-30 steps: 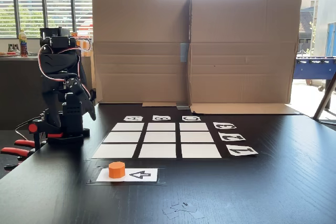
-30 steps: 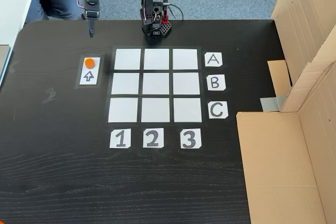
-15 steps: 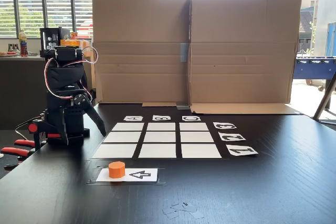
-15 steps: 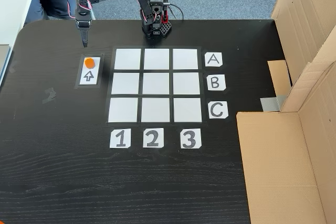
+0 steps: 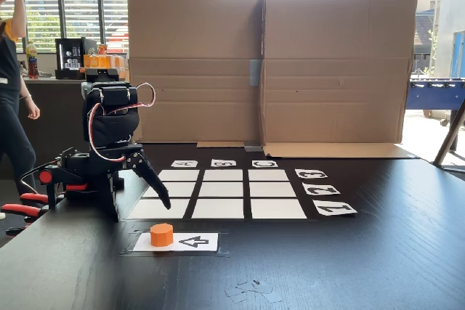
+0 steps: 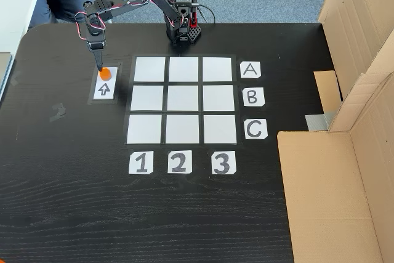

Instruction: Pick up the round, orange token and place it in the grid on square A1.

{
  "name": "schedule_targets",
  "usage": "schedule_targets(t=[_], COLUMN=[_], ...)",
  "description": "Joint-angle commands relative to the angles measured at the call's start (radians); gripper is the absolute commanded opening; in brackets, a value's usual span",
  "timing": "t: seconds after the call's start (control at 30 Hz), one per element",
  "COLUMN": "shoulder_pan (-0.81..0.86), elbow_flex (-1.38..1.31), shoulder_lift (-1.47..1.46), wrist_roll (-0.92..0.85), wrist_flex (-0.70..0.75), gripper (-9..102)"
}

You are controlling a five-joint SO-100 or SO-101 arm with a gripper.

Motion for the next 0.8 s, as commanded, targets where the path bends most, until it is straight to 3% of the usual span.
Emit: schedule_targets(t=[0.0,0.77], shoulder_pan=[-0.025,-0.094], elbow_flex=[-0.044,-0.048], shoulder_lift=[-0.005,-0.064], wrist_roll=[0.011,0.026], wrist_flex=[-0.014,-0.052], gripper=[38,37])
